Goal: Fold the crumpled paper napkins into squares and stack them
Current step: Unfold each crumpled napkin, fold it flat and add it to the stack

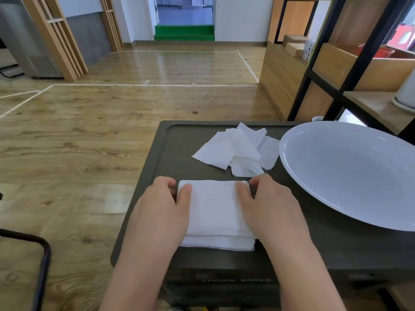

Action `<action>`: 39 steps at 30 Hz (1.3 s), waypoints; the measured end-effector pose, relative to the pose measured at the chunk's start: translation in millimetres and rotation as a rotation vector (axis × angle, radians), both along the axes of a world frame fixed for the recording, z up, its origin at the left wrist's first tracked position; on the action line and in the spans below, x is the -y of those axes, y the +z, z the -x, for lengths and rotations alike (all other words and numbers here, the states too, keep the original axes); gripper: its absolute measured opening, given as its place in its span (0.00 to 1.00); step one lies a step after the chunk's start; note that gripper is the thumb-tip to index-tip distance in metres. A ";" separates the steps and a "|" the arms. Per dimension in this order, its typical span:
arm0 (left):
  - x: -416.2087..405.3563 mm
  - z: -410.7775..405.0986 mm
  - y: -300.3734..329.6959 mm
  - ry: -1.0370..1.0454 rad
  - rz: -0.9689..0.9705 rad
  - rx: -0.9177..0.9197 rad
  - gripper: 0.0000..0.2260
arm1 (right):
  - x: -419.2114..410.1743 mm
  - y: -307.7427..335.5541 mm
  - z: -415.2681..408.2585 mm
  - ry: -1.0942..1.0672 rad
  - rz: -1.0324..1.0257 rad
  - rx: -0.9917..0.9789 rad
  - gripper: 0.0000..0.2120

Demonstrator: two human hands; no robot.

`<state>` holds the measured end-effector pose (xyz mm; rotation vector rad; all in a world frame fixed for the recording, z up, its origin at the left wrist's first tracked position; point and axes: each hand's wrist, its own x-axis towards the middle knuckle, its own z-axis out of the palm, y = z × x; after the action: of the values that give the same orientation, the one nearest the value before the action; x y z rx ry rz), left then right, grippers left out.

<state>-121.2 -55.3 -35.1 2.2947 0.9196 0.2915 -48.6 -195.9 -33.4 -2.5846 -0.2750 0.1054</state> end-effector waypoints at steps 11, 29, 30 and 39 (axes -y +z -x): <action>23.6 -0.7 9.6 -0.090 -0.006 -0.020 0.24 | -6.1 13.2 15.8 0.093 0.169 0.082 0.17; 25.6 0.4 9.3 -0.026 -0.343 -0.184 0.18 | 1.4 29.9 25.3 0.124 0.263 -0.085 0.21; 25.2 0.6 9.3 -0.029 -0.340 -0.186 0.18 | 1.9 30.7 25.6 0.129 0.261 -0.096 0.21; 15.6 0.7 6.6 -0.071 -0.257 -0.174 0.19 | 10.8 32.1 15.8 0.115 0.133 -0.168 0.22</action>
<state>-122.0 -70.9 -28.5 2.6165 0.9285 0.1908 -64.4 -206.6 -1.3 -2.6697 -0.3649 0.3920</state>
